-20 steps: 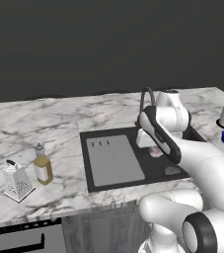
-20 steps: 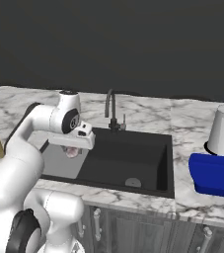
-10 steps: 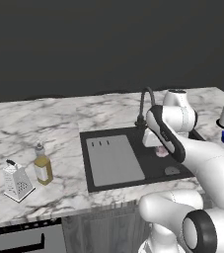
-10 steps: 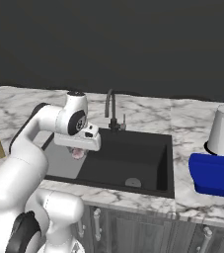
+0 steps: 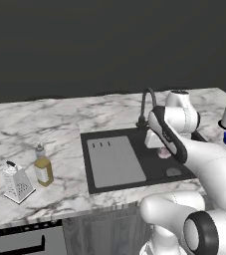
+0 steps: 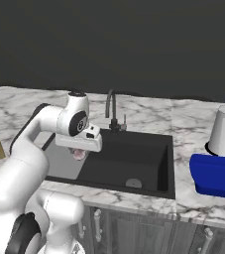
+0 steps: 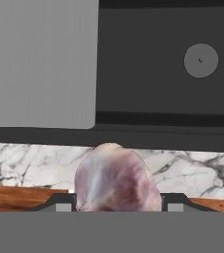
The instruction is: Pick up all produce items and place them in the sink. Turn on the sink faucet to wash them. Then turn the sink off and put them in the tray.
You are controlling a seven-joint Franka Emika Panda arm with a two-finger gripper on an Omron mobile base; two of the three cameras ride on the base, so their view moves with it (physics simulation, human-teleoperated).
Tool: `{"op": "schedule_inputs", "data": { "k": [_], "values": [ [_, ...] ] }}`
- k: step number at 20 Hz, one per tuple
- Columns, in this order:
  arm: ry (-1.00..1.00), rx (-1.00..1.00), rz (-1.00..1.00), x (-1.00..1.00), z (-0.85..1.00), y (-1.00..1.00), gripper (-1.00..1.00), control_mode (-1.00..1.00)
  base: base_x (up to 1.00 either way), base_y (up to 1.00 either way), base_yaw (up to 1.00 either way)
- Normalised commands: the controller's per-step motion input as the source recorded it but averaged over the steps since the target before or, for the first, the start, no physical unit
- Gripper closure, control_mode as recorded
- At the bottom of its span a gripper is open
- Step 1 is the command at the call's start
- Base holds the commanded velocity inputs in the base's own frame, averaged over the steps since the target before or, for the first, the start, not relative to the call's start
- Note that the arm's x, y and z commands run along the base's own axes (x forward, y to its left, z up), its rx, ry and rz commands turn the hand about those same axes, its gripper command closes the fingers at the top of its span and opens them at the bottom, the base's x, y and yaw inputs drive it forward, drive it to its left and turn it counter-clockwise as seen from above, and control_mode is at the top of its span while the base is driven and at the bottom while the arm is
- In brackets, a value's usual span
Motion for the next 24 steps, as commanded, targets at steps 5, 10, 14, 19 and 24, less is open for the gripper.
{"op": "schedule_inputs", "data": {
  "k": [5, 10, 14, 19, 24],
  "values": [
    [0.00, 0.00, -0.02, -0.31, -0.07, -0.05, 1.00, -1.00, 0.00, 0.00, 0.00],
    [0.00, -0.01, -0.03, -0.39, -0.02, -0.10, 1.00, -1.00, 0.00, 0.00, 0.00],
    [0.00, -0.01, -0.02, -0.36, 0.00, -0.08, 1.00, -1.00, 0.00, 0.00, 0.00],
    [0.00, 0.00, 0.00, -0.23, 0.00, -0.15, 1.00, -1.00, 0.00, 0.00, 0.00],
    [0.00, 0.00, 0.00, -0.11, 0.00, -0.13, 1.00, -1.00, 0.00, 0.00, 0.00]
  ]
}}
